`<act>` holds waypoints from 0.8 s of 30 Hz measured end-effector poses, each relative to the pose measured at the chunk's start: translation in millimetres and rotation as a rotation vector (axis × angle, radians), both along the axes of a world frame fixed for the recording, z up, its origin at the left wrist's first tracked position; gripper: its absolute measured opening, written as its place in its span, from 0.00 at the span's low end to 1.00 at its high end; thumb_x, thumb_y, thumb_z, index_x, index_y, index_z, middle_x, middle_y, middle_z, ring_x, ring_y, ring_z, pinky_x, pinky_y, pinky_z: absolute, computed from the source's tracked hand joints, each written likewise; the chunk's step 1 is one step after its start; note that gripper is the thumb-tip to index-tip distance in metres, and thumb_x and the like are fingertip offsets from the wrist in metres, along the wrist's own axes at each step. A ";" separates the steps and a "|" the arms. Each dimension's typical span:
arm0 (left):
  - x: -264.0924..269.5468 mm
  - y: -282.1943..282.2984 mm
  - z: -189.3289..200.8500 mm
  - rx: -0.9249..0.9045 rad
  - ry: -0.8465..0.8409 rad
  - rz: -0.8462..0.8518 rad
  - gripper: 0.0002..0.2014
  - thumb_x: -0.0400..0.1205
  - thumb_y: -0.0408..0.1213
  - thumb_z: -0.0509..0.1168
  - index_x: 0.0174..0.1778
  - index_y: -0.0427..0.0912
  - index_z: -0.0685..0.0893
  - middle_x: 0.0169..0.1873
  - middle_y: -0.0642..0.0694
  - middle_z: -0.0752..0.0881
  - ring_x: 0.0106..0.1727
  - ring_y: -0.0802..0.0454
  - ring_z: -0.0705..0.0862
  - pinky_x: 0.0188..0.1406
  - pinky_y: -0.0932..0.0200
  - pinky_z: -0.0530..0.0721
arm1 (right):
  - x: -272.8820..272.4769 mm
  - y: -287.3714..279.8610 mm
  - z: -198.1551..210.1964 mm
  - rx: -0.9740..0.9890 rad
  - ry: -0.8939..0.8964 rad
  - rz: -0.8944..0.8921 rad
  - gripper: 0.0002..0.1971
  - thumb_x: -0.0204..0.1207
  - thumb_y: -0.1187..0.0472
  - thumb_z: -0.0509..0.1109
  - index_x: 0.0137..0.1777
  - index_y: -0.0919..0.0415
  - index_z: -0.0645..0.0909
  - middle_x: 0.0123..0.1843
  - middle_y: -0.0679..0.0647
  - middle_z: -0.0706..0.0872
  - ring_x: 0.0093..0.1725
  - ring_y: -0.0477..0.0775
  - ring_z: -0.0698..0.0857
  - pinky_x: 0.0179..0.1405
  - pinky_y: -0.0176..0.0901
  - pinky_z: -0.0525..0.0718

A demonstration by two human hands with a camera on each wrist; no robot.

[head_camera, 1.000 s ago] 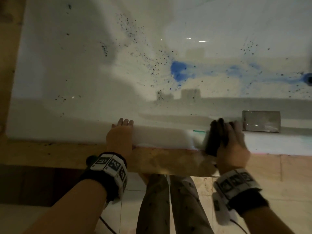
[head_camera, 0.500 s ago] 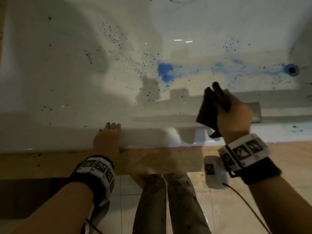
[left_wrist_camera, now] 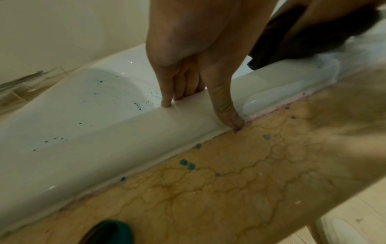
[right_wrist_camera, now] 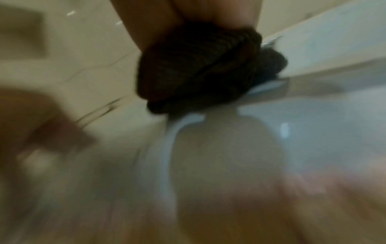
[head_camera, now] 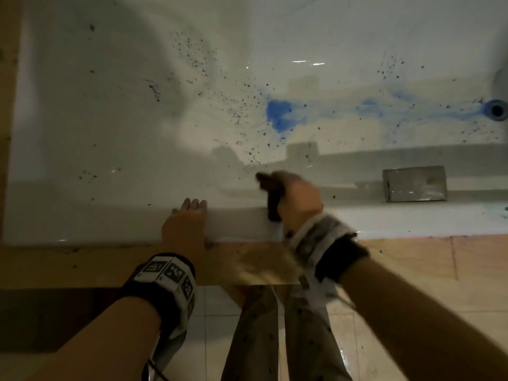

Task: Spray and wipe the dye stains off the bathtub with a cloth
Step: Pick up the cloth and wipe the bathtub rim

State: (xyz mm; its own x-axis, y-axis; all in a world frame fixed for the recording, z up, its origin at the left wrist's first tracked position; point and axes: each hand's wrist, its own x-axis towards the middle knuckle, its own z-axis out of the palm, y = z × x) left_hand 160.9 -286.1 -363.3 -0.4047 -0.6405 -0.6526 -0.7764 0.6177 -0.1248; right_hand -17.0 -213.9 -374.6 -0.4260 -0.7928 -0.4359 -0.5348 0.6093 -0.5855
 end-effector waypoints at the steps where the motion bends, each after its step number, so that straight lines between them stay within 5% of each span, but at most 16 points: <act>1: -0.3 -0.1 0.8 0.006 -0.003 0.002 0.39 0.77 0.50 0.68 0.80 0.42 0.56 0.77 0.46 0.65 0.78 0.50 0.64 0.72 0.58 0.67 | -16.7 -11.2 4.4 0.009 -0.023 -0.089 0.18 0.81 0.61 0.61 0.70 0.57 0.75 0.65 0.60 0.82 0.65 0.61 0.79 0.63 0.45 0.74; 4: 0.8 -1.0 -0.8 0.010 -0.007 0.000 0.41 0.77 0.49 0.68 0.81 0.41 0.54 0.79 0.45 0.62 0.81 0.50 0.59 0.76 0.56 0.62 | -47.1 -11.1 21.2 -0.121 -0.030 -0.093 0.15 0.80 0.63 0.62 0.67 0.58 0.78 0.57 0.56 0.86 0.57 0.56 0.84 0.56 0.43 0.78; 6: 1.7 -1.0 -1.6 0.032 -0.006 0.012 0.42 0.78 0.49 0.67 0.81 0.41 0.52 0.80 0.44 0.60 0.82 0.49 0.56 0.78 0.56 0.59 | -28.4 8.8 33.5 -0.315 -0.112 0.148 0.16 0.81 0.60 0.63 0.68 0.56 0.78 0.56 0.45 0.81 0.52 0.42 0.81 0.54 0.27 0.79; 8: 1.9 -1.1 -0.9 0.045 -0.005 0.013 0.42 0.78 0.50 0.67 0.81 0.40 0.51 0.80 0.44 0.59 0.82 0.49 0.55 0.78 0.54 0.58 | 2.6 36.3 24.7 -0.259 -0.054 0.555 0.19 0.79 0.54 0.66 0.70 0.51 0.76 0.64 0.42 0.76 0.58 0.36 0.77 0.60 0.22 0.76; 11: 1.9 -1.6 -1.9 0.069 -0.006 0.032 0.43 0.78 0.52 0.66 0.82 0.41 0.49 0.81 0.44 0.55 0.83 0.48 0.52 0.79 0.54 0.56 | 28.9 57.4 -18.7 -0.153 0.219 0.931 0.29 0.59 0.52 0.81 0.63 0.48 0.82 0.71 0.54 0.79 0.70 0.58 0.78 0.68 0.60 0.74; 16: 4.1 -2.2 -1.9 0.067 0.000 0.037 0.43 0.79 0.51 0.65 0.82 0.41 0.48 0.82 0.44 0.54 0.83 0.48 0.51 0.80 0.54 0.53 | 26.0 48.3 -17.9 -0.147 0.179 0.913 0.24 0.58 0.52 0.77 0.58 0.50 0.86 0.68 0.54 0.81 0.69 0.59 0.79 0.67 0.61 0.65; 18: 4.4 0.0 -3.0 0.072 0.008 0.047 0.43 0.78 0.51 0.66 0.82 0.41 0.48 0.82 0.44 0.54 0.83 0.48 0.52 0.80 0.54 0.52 | 25.4 45.3 -10.4 -0.121 0.170 0.914 0.23 0.63 0.53 0.71 0.60 0.51 0.84 0.70 0.55 0.79 0.73 0.56 0.72 0.70 0.61 0.62; 21: 5.3 -1.1 -2.9 0.061 0.030 0.053 0.43 0.78 0.50 0.66 0.82 0.42 0.49 0.82 0.45 0.55 0.83 0.49 0.52 0.79 0.54 0.54 | 18.0 34.9 -7.0 -0.103 0.083 0.889 0.25 0.78 0.59 0.65 0.75 0.51 0.70 0.82 0.48 0.57 0.80 0.46 0.46 0.78 0.44 0.38; 24: 8.0 0.1 -2.2 0.031 0.057 0.055 0.41 0.80 0.48 0.66 0.82 0.42 0.50 0.81 0.45 0.56 0.82 0.49 0.53 0.78 0.55 0.56 | 14.8 25.2 -6.7 -0.035 0.007 0.873 0.24 0.82 0.60 0.59 0.78 0.50 0.64 0.83 0.45 0.52 0.82 0.45 0.47 0.74 0.33 0.34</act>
